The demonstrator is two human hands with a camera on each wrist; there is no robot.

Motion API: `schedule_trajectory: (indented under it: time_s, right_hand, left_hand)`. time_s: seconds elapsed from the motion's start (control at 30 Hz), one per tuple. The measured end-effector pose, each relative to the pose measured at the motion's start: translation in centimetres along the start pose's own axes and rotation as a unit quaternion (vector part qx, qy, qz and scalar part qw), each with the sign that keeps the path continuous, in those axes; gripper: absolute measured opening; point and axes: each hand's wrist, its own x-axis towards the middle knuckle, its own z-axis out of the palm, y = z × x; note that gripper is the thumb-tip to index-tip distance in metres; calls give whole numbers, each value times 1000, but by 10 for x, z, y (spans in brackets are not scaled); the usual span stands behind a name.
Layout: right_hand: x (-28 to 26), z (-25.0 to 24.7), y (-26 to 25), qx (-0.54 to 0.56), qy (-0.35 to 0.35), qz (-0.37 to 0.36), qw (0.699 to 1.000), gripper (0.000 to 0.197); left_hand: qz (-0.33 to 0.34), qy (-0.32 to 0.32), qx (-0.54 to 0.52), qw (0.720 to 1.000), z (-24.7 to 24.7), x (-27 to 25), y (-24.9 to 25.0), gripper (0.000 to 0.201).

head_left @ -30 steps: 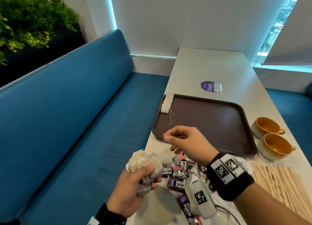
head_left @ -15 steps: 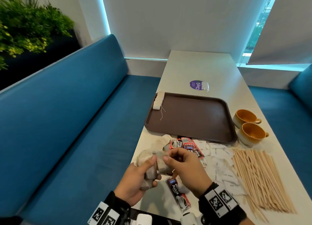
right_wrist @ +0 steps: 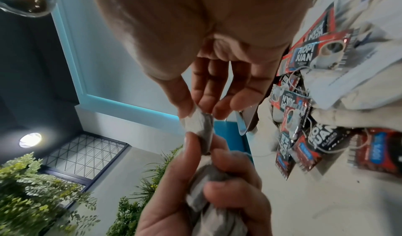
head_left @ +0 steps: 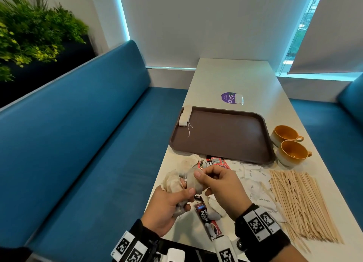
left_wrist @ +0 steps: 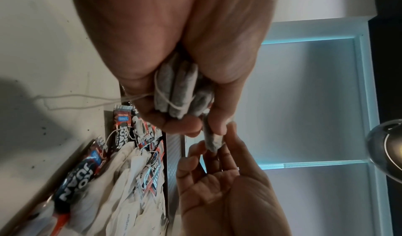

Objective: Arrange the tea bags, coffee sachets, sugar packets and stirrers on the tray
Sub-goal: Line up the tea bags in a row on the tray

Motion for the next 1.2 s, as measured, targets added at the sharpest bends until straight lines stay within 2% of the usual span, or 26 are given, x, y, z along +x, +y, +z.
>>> schedule_trajectory:
  time_s: [0.2,0.27,0.33,0.43,0.6,0.73,0.93,1.2]
  right_hand:
    - [4,-5,-1,18,73,-58,995,16]
    - [3,-6,0,1,49,-84,995,13]
    - [1,-6,1,-33,-3,-99,994,13]
    - [1,-3,6,-86,-49,-90,991,20]
    - [9,1,10,-71,-40,-54,995,24]
    - [25,2,9,-71,-24,-28,997,26]
    - [82,-1,-6,-100,-14,-6,995,22]
    - [227,8,2,-138,37,9,990,20]
  left_hand:
    - [20,28,-9,999,1,0,2,29]
    - [19,45,-23,999,1,1,3,24]
    - [14,52,-28,998,1,2,5,24]
    - [4,44,-24,999,2,4,8,23]
    - [-15,38,-42,998,-2,9,10,23]
    - [-44,46,-106,992,-6,12,15,10]
    - [-65,64,-136,986,-30,23,13,26]
    - [-71,96,-107,987,-40,40,14,24]
